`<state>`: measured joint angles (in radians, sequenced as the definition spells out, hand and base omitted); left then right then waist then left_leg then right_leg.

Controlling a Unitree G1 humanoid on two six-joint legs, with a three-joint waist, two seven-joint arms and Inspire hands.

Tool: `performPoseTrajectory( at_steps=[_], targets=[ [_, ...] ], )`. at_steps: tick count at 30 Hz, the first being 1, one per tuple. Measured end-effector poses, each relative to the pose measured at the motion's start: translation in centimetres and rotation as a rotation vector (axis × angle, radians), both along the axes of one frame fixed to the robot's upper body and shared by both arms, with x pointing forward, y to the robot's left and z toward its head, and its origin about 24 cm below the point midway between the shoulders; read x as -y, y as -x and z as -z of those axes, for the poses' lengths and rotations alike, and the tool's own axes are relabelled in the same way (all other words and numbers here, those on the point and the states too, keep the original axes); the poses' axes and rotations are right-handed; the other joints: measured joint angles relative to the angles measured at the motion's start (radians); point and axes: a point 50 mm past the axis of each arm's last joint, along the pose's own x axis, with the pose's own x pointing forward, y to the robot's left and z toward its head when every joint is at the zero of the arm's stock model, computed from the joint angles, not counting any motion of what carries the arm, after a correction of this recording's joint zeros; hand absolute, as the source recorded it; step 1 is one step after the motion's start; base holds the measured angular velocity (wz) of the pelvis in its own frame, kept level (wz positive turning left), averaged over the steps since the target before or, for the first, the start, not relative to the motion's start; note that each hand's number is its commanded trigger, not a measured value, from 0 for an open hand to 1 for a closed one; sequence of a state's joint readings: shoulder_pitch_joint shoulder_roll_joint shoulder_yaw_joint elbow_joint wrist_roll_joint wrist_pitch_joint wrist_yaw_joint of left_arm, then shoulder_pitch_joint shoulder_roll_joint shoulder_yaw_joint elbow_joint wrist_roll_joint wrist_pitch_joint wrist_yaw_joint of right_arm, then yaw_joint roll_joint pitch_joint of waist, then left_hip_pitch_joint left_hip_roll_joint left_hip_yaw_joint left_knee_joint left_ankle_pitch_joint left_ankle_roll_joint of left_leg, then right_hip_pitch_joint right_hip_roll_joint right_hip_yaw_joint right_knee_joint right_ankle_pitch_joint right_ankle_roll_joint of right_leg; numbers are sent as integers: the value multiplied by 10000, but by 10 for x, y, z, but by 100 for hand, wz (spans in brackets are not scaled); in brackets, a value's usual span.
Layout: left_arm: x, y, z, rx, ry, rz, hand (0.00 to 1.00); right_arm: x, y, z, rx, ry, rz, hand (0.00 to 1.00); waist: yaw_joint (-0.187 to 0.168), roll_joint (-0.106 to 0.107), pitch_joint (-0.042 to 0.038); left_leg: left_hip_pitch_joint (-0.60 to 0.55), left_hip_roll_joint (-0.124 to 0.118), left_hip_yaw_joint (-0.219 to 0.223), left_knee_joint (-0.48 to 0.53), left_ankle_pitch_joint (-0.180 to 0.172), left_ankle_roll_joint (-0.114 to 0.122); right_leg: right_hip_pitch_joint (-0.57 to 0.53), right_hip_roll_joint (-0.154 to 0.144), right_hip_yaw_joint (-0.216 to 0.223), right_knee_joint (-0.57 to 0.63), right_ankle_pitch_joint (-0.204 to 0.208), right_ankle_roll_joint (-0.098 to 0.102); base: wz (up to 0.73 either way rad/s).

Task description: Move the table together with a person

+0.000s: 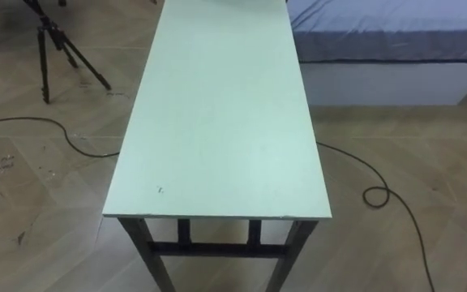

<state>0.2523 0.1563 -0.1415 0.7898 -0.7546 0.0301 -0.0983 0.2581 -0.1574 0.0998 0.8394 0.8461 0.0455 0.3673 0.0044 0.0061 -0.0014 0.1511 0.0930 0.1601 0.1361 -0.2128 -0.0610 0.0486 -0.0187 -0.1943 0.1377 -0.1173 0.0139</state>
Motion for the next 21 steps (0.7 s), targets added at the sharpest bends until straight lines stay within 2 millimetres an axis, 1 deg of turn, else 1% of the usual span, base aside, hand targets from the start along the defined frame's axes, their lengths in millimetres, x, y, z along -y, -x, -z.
performPoseTrajectory(
  at_steps=[1, 3, 5, 7, 8, 9, 11, 12, 16, 18, 21],
  targets=[
    [2, 1, -1, 81, 191, -68, 0, -2, 0, -2, 142, -189, 163, 0, 16, 5, -3, 3, 0, 2, 0, 0, 0, 4, -1, -7, -5, -2, 3, 0],
    [12, 4, -6, 336, 956, -195, 0, -12, -1, -9, 677, -1014, 619, 0, 13, 22, 8, 3, 1, 10, 0, 0, 0, 8, -3, -24, -6, -9, 5, 0],
    [18, 2, -12, 638, 1468, -291, 0, -21, -4, -16, 1103, -1492, 509, 0, 5, 56, 21, 2, 1, 7, 1, 0, 0, -1, -2, -16, 2, -13, 3, 0],
    [25, -4, -23, 1256, 2206, -655, 0, -32, -8, -27, 1655, -2028, 261, 0, -1, 71, 17, -52, -8, 7, 1, 0, 0, -123, -28, -5, 123, -64, 3, 0],
    [31, -11, -31, 1712, 2654, -683, 0, -39, -11, -35, 2071, -2318, 32, 0, -23, 99, 55, -67, -19, 6, 1, 0, 0, -155, -58, -41, 199, -95, 4, 5],
    [34, -14, -35, 1937, 2871, -645, 0, -43, -12, -38, 2256, -2458, -113, 0, -27, 109, 56, -68, -25, 6, 1, 0, 0, -154, -71, -61, 214, -102, 9, 8],
    [47, -25, -48, 2759, 3612, -265, 0, -52, -18, -47, 2806, -2906, -641, 0, -33, 110, 57, -49, -55, 7, 3, 0, 0, -176, -123, -85, 358, -181, 35, 7],
    [54, -29, -53, 3029, 3946, -19, 0, -55, -20, -51, 3022, -3113, -800, 0, -40, 138, 35, -51, -57, 7, 4, 0, 1, -180, -126, -86, 374, -189, 40, 4],
    [69, -32, -63, 3504, 4741, 544, 0, -63, -28, -61, 3571, -3601, -1112, 0, -68, 117, 37, -76, -55, 7, 12, 2, 3, -291, -134, -76, 524, -231, 20, 0],
    [75, -33, -68, 3654, 5063, 980, 0, -66, -32, -68, 3798, -3863, -1444, 0, -157, 135, 35, -79, -54, 7, 16, 2, 3, -305, -132, -69, 540, -233, 16, 0],
    [77, -35, -76, 3874, 5195, 1495, 0, -68, -38, -75, 4072, -3994, -1695, 0, -309, 110, 38, -55, -48, 12, 19, 2, 3, -312, -125, -49, 541, -234, 13, -1]
  ],
)
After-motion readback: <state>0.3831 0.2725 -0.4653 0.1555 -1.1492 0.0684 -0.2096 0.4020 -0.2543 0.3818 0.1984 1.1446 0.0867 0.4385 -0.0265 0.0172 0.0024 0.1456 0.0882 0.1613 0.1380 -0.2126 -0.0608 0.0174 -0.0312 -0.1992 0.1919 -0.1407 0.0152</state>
